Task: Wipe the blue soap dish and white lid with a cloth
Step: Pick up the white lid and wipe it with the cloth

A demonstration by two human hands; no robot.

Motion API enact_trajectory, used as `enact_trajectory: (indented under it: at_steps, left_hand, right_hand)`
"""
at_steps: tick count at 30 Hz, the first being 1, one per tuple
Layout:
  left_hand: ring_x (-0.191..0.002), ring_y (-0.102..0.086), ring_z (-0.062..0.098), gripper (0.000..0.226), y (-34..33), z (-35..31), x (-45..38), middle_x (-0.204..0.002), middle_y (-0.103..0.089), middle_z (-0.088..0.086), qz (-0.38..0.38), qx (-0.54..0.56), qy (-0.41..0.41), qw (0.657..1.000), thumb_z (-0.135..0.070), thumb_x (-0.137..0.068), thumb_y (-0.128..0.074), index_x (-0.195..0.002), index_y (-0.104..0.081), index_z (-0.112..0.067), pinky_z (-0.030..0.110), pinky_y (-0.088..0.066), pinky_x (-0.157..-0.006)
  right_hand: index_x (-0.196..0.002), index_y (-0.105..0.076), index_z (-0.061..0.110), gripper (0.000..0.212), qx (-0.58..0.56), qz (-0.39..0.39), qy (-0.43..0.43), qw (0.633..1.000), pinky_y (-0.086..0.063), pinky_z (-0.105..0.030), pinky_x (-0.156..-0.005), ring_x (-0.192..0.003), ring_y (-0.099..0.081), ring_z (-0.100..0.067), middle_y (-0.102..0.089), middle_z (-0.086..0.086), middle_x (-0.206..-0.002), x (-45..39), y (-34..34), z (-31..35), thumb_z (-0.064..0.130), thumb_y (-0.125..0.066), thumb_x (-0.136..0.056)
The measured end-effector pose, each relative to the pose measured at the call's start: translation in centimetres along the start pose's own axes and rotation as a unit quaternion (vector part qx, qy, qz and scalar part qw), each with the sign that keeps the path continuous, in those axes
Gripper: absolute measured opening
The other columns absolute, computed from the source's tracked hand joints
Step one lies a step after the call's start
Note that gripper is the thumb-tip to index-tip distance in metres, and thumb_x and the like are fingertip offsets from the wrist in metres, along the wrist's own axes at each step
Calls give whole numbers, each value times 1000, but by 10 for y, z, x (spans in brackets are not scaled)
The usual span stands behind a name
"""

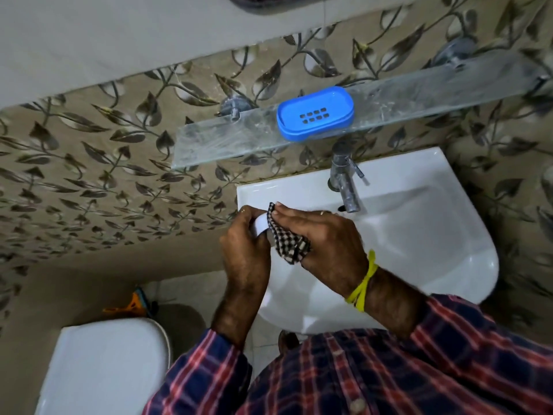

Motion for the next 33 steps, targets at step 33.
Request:
enact_trajectory:
  at_steps: [33]
  left_hand:
    - [-72, -55, 6, 25, -21, 31, 6, -78, -59, -3, -85, 301, 152, 938, -2, -96, -61, -82, -57, -22, 20, -48, -64]
  right_hand:
    - [-120, -70, 13, 59, -107, -135, -171, 970, -56, -36, -91, -102, -70, -13, -75, -4, -109, -17, 7, -30, -8, -59, -66]
Point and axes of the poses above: each hand's wrist, its own x-axis away from the middle knuckle, its own y-axis out of the back of the hand, z = x × y, the point moved 3 cm from there along -x, towards the middle knuckle
